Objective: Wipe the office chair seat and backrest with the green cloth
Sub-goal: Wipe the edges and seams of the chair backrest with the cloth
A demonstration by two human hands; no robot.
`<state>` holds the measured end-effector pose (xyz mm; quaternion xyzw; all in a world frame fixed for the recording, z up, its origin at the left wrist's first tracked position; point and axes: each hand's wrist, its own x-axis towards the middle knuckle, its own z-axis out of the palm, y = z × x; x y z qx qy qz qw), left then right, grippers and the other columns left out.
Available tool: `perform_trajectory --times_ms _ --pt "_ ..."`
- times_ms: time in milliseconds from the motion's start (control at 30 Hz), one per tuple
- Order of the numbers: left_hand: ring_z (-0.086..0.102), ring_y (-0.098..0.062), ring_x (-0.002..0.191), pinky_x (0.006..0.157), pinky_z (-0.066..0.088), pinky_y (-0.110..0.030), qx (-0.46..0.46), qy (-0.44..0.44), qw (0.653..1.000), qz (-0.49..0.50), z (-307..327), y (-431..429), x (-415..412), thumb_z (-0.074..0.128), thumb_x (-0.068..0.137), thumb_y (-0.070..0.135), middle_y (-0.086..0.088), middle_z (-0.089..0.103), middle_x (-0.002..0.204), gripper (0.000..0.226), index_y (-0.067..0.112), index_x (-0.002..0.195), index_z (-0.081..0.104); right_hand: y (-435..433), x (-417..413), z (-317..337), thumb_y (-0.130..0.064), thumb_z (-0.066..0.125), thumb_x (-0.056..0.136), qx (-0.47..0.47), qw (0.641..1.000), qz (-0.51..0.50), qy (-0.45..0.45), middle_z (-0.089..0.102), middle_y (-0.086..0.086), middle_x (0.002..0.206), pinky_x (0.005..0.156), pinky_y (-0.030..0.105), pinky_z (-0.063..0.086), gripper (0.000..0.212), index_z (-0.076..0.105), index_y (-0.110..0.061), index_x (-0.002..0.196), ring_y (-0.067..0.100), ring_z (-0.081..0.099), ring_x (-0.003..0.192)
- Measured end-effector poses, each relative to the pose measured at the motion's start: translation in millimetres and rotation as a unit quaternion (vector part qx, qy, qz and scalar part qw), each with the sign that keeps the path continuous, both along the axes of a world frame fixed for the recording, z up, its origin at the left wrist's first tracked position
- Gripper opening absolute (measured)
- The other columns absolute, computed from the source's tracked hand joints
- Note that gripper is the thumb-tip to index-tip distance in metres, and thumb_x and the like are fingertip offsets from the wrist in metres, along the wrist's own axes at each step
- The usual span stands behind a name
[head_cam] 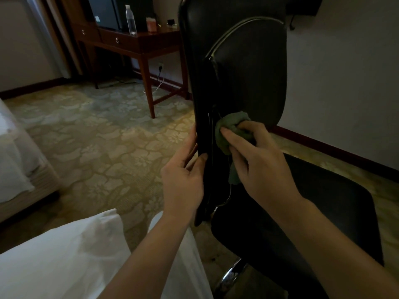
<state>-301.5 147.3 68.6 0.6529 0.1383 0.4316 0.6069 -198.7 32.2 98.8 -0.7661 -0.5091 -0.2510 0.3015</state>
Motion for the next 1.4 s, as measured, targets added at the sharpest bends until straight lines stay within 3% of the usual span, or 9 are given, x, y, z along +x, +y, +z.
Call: perform_trajectory --times_ms 233,400,600,733,967,1133,1300,1400 --pt "0.055 0.000 0.130 0.102 0.050 -0.022 0.005 0.007 1.000 0.012 -0.7 0.3 0.6 0.058 0.098 -0.005 0.017 0.060 0.138 0.061 0.035 0.142 0.047 -16.8 -0.8 -43.8 -0.011 0.060 0.093 -0.022 0.998 -0.006 0.060 0.054 0.016 0.131 0.091 0.026 0.049 0.037 0.062 -0.010 0.130 0.026 0.058 0.111" --pt "0.055 0.002 0.129 0.101 0.049 -0.017 0.015 0.008 1.000 0.016 0.4 -1.9 0.3 0.059 0.097 -0.005 0.019 0.059 0.138 0.062 0.037 0.141 0.047 -25.6 -4.7 -46.0 -0.007 0.064 0.091 -0.031 0.997 -0.017 0.063 0.058 0.016 0.127 0.089 0.028 0.052 0.035 0.065 -0.008 0.126 0.028 0.062 0.107" --pt "0.056 0.000 0.130 0.102 0.050 -0.021 0.014 0.003 1.000 0.009 0.2 -1.5 -0.3 0.058 0.098 -0.005 0.011 0.059 0.142 0.061 0.035 0.142 0.047 -15.2 -7.4 -21.7 -0.009 0.061 0.093 0.007 0.999 -0.002 0.033 0.055 0.017 0.129 0.089 0.037 0.056 0.039 0.061 -0.009 0.132 0.028 0.059 0.110" --pt "0.056 -0.001 0.129 0.100 0.052 -0.021 0.015 0.001 1.000 0.006 0.5 -0.8 0.3 0.058 0.099 -0.003 0.009 0.060 0.142 0.058 0.032 0.143 0.047 -4.2 -9.3 -4.4 -0.013 0.056 0.095 0.023 0.999 0.009 0.023 0.053 0.016 0.129 0.090 0.035 0.055 0.040 0.059 -0.011 0.135 0.026 0.058 0.110" --pt "0.056 -0.001 0.130 0.101 0.050 -0.019 0.019 0.004 1.000 0.019 -0.8 -0.1 0.8 0.058 0.098 -0.005 0.010 0.059 0.142 0.061 0.038 0.140 0.047 -10.1 1.3 -25.2 -0.007 0.063 0.092 -0.010 0.999 0.008 0.052 0.055 0.016 0.128 0.090 0.031 0.054 0.037 0.065 -0.009 0.128 0.027 0.059 0.109" --pt "0.055 0.000 0.129 0.100 0.049 -0.017 0.009 -0.002 1.000 0.021 -1.9 -1.5 2.0 0.058 0.097 -0.008 0.012 0.058 0.141 0.063 0.037 0.140 0.046 -35.2 6.7 -43.8 -0.015 0.058 0.093 -0.070 0.994 0.043 0.079 0.053 0.009 0.132 0.086 0.037 0.057 0.036 0.065 -0.015 0.128 0.023 0.058 0.111" --pt "0.055 0.002 0.129 0.102 0.050 -0.019 0.017 -0.001 1.000 0.018 -1.6 -3.0 2.0 0.057 0.098 -0.005 0.021 0.058 0.137 0.062 0.040 0.138 0.047 -27.9 7.1 -20.0 -0.016 0.055 0.096 -0.017 0.997 0.059 0.052 0.052 0.013 0.132 0.098 0.033 0.052 0.036 0.063 -0.013 0.130 0.024 0.055 0.118" --pt "0.056 -0.001 0.129 0.102 0.051 -0.022 0.020 -0.008 1.000 0.013 -2.6 -2.3 1.5 0.056 0.099 -0.006 0.017 0.060 0.137 0.060 0.034 0.142 0.046 -14.4 8.9 -5.2 -0.017 0.053 0.097 -0.013 0.997 0.060 0.040 0.052 0.014 0.131 0.097 0.036 0.052 0.037 0.062 -0.013 0.132 0.025 0.056 0.117"
